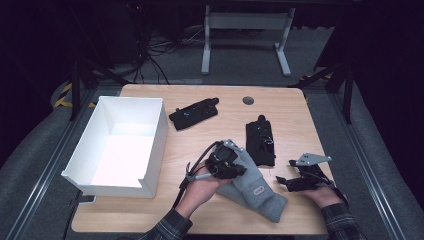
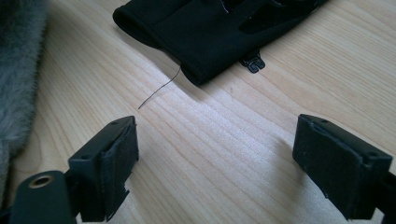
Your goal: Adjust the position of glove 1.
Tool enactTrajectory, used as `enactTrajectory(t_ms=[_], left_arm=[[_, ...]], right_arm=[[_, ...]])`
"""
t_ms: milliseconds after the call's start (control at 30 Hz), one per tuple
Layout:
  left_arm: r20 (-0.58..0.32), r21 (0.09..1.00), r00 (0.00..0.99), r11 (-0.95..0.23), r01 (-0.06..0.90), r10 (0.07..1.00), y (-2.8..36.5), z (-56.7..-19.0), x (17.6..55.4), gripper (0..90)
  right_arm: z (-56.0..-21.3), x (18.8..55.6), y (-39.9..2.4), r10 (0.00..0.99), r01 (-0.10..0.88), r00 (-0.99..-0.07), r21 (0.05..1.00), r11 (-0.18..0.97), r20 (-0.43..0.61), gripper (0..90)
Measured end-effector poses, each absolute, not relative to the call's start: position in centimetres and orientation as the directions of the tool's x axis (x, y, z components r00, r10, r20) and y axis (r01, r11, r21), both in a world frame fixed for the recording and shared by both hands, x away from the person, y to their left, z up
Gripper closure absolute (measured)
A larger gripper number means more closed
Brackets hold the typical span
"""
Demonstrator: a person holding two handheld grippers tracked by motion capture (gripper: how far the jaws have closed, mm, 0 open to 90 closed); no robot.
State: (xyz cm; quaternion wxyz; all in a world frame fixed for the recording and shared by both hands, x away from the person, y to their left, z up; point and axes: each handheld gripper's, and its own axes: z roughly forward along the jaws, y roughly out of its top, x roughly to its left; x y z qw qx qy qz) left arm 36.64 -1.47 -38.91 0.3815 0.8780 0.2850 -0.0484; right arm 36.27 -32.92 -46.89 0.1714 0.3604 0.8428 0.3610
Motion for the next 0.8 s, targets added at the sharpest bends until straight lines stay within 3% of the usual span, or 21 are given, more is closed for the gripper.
enactTrajectory(t_ms=[100, 233, 300, 333, 400, 533, 800], left_arm=[[-0.302, 0.633, 0.83, -0.553, 0.542, 0.468, -1.5, -39.7, 36.7, 86.0], [-0.278, 0.647, 0.841, -0.557, 0.521, 0.465, -1.3, -40.4, 36.9, 76.1], [-0.279, 0.658, 0.843, -0.547, 0.517, 0.461, -1.1, -40.3, 36.9, 73.0], [-0.267, 0.67, 0.849, -0.546, 0.504, 0.456, -0.8, -40.0, 37.1, 66.9], [-0.244, 0.684, 0.852, -0.54, 0.49, 0.463, -0.5, -39.6, 37.4, 61.5], [-0.2, 0.691, 0.848, -0.543, 0.478, 0.491, 0.2, -38.8, 38.3, 57.5], [-0.165, 0.665, 0.801, -0.535, 0.521, 0.575, 2.2, -39.5, 41.9, 53.1]], right_arm=[[-46.9, 36.3, -32.9, 0.732, 0.484, -0.681, 0.732, 0.479, -0.029, 15.0], [-46.4, 36.3, -33.0, 0.727, 0.494, -0.687, 0.728, 0.475, -0.009, 29.1], [-46.3, 36.3, -33.1, 0.726, 0.495, -0.688, 0.729, 0.472, -0.003, 32.1], [-45.7, 36.0, -33.0, 0.718, 0.483, -0.696, 0.739, 0.47, -0.002, 39.9], [-45.1, 35.7, -32.9, 0.708, 0.469, -0.706, 0.75, 0.466, 0.002, 45.3], [-43.9, 34.8, -32.3, 0.673, 0.442, -0.739, 0.765, 0.468, 0.015, 54.5], [-42.2, 32.9, -31.2, 0.602, 0.411, -0.796, 0.779, 0.474, 0.054, 58.9]])
